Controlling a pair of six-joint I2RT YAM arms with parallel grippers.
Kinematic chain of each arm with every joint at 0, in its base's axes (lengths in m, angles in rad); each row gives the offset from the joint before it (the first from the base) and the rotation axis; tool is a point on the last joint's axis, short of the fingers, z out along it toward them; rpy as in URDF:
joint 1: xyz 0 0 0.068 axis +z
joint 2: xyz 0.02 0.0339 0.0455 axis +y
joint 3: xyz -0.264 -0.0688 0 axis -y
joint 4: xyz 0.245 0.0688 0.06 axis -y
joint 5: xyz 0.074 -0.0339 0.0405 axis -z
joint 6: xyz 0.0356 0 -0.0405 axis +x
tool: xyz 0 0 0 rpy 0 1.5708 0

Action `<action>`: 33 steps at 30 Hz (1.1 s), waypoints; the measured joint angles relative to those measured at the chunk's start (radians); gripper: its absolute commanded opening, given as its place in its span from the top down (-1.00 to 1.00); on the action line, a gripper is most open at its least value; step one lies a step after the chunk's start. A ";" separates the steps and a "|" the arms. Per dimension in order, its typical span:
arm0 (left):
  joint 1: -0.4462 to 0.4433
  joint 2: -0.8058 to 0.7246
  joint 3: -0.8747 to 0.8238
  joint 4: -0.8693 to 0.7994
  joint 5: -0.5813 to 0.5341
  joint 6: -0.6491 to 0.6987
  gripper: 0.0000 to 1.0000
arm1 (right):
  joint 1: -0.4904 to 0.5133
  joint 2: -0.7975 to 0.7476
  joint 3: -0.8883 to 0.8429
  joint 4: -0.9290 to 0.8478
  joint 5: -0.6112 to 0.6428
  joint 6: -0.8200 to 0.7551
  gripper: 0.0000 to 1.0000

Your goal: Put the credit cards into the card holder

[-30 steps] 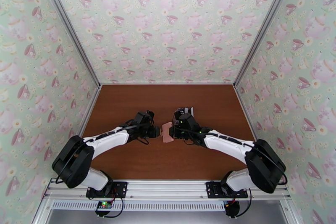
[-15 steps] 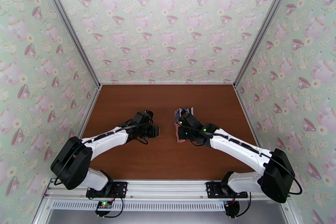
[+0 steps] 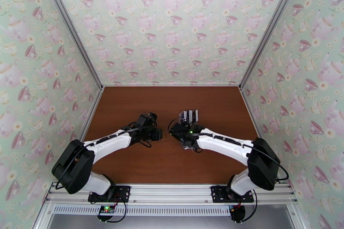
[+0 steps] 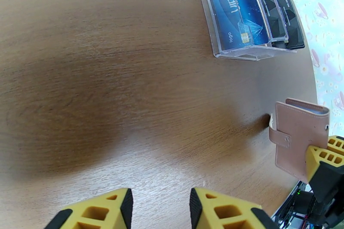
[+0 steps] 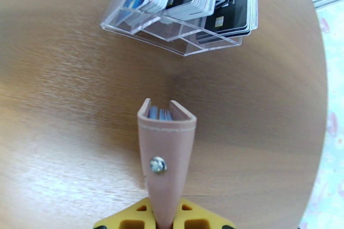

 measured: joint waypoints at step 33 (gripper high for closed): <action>0.063 -0.024 -0.073 0.028 0.027 0.023 0.17 | 0.092 0.296 0.185 0.014 -0.019 0.036 0.37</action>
